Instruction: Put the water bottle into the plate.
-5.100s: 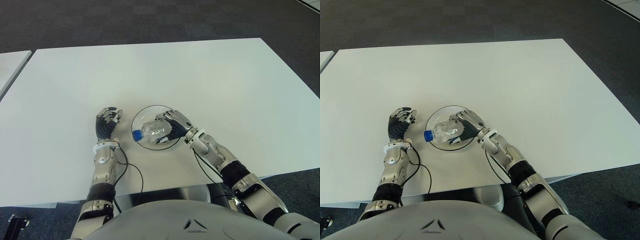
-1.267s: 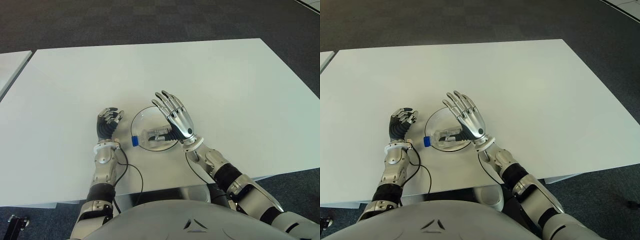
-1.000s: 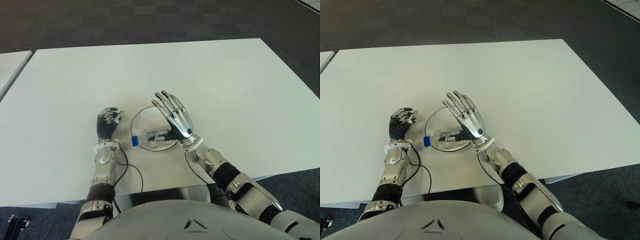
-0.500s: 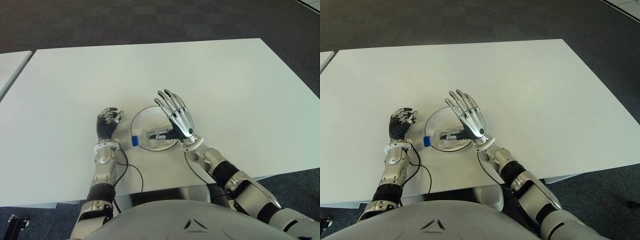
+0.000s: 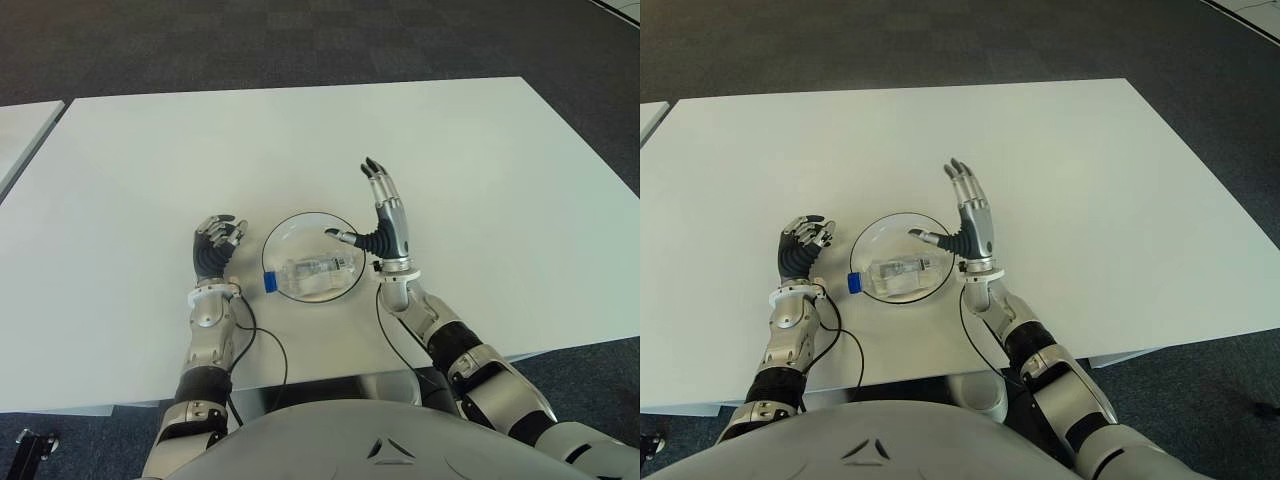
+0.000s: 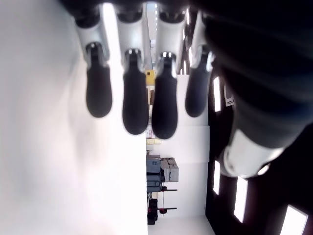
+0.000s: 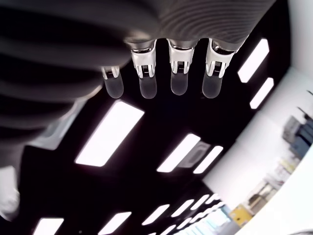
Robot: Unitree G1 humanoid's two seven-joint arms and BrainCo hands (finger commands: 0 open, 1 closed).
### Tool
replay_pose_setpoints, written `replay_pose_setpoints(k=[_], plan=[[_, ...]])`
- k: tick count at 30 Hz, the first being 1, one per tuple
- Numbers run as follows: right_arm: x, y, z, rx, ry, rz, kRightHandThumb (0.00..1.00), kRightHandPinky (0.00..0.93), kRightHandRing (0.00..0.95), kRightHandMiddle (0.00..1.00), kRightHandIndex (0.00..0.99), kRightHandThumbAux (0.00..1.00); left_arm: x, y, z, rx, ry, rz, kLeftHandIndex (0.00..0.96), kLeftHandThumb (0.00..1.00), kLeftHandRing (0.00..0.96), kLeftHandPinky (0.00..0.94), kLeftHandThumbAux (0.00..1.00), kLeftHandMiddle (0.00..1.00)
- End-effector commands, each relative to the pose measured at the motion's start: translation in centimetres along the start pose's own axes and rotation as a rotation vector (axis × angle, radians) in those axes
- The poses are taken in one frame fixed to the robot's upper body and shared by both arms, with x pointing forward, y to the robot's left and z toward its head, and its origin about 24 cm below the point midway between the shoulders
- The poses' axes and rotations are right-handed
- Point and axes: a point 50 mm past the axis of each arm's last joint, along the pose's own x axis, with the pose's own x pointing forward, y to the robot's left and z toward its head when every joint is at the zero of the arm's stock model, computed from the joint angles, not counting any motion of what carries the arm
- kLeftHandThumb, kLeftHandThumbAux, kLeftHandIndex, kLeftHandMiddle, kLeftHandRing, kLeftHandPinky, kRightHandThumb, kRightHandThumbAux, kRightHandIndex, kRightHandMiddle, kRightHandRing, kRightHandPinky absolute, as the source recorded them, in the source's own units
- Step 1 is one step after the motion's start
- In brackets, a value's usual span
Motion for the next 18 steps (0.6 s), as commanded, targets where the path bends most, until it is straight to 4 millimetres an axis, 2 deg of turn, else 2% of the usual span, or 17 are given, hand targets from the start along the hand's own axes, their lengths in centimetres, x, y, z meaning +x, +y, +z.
replay_pose_setpoints(k=[1, 4, 6, 10, 11, 13, 16, 18], plan=[[-0.9, -0.8, -1.1, 0.020, 0.091, -0.024, 0.081, 0.000, 0.000, 0.000, 0.000, 0.691, -2.6, 0.9, -4.2, -0.001, 0.247, 0.030, 0.433, 0.706, 0.584, 0.566, 0.714, 0.600], [-1.6, -1.3, -2.4, 0.020, 0.157, -0.043, 0.108, 0.002, 0.009, 0.013, 0.000, 0.741, -2.6, 0.9, -4.2, -0.002, 0.243, 0.028, 0.433, 0.706, 0.582, 0.562, 0.713, 0.598], [-2.1, -1.5, -3.2, 0.022, 0.204, -0.059, 0.155, 0.046, 0.043, 0.051, 0.021, 0.772, -2.6, 0.9, -4.2, -0.001, 0.240, 0.026, 0.433, 0.707, 0.581, 0.566, 0.713, 0.597], [-2.3, -1.4, -3.8, 0.061, 0.250, -0.103, 0.237, 0.168, 0.112, 0.121, 0.087, 0.847, -2.7, 0.9, -4.1, -0.004, 0.238, 0.022, 0.433, 0.707, 0.585, 0.575, 0.713, 0.600], [-2.3, -1.4, -3.8, 0.076, 0.257, -0.116, 0.352, 0.203, 0.158, 0.175, 0.140, 0.901, -2.7, 0.9, -4.1, -0.004, 0.237, 0.021, 0.433, 0.707, 0.586, 0.575, 0.713, 0.601], [-2.4, -1.4, -3.9, 0.096, 0.267, -0.134, 0.465, 0.229, 0.200, 0.223, 0.190, 0.949, -2.7, 0.9, -4.1, -0.005, 0.236, 0.021, 0.433, 0.707, 0.586, 0.573, 0.713, 0.602], [-2.5, -1.3, -4.0, 0.121, 0.290, -0.153, 0.575, 0.244, 0.242, 0.273, 0.243, 0.982, -2.7, 0.9, -4.1, -0.009, 0.237, 0.021, 0.433, 0.707, 0.585, 0.571, 0.714, 0.602], [-2.7, -1.2, -4.1, 0.133, 0.303, -0.154, 0.612, 0.249, 0.259, 0.294, 0.263, 0.990, -2.7, 0.9, -4.1, -0.011, 0.238, 0.020, 0.433, 0.707, 0.585, 0.571, 0.714, 0.602]])
